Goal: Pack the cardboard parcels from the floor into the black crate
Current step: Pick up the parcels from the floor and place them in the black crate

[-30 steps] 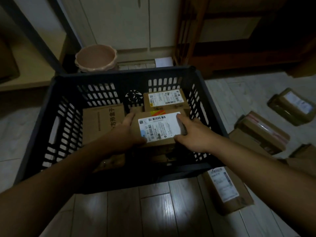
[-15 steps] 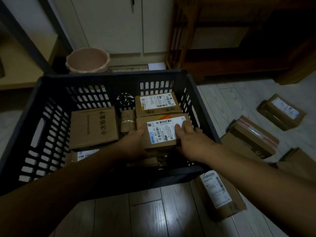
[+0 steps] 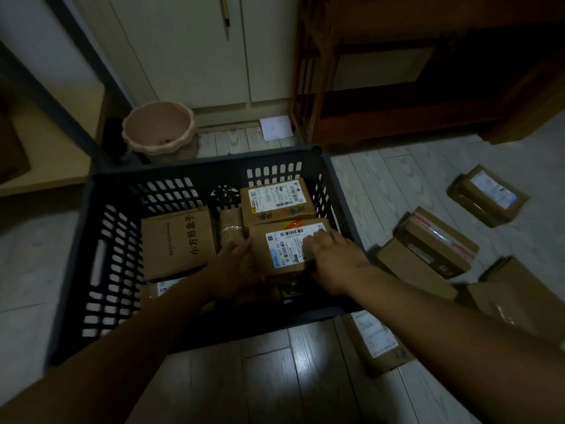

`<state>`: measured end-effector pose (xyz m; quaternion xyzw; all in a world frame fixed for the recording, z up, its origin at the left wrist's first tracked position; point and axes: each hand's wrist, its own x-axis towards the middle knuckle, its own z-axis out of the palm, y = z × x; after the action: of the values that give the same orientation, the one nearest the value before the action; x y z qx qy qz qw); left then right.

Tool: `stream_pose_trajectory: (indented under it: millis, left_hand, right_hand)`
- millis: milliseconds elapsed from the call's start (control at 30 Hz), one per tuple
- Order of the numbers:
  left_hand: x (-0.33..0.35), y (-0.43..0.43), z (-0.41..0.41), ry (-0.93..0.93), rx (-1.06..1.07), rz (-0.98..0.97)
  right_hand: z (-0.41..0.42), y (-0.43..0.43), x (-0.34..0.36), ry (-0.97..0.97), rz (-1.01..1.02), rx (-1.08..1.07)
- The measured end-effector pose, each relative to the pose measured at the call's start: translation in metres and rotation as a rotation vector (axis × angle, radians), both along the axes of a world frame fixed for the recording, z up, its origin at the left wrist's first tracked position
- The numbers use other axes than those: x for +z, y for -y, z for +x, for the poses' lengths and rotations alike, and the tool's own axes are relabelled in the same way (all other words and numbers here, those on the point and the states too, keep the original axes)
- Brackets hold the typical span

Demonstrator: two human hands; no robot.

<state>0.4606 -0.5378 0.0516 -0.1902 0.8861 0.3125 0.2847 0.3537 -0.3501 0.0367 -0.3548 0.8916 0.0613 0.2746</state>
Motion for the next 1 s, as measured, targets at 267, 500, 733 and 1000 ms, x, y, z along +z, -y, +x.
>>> stream_pose_trajectory:
  millis: [267, 500, 733, 1000]
  left_hand:
    - [0.223, -0.024, 0.030, 0.002, 0.204, 0.041]
    - [0.432, -0.052, 0.065, -0.030, 0.354, 0.111]
    - [0.535, -0.090, 0.108, -0.118, 0.294, 0.038]
    - [0.598, -0.178, 0.111, -0.231, 0.048, 0.075]
  right_hand:
    - [0.016, -0.022, 0.215, 0.124, -0.023, -0.174]
    - [0.030, -0.063, 0.425, 0.304, -0.144, -0.378]
    - [0.051, -0.139, 0.547, 0.231, -0.280, -0.497]
    - [0.133, -0.261, 0.614, 0.060, -0.325, -0.715]
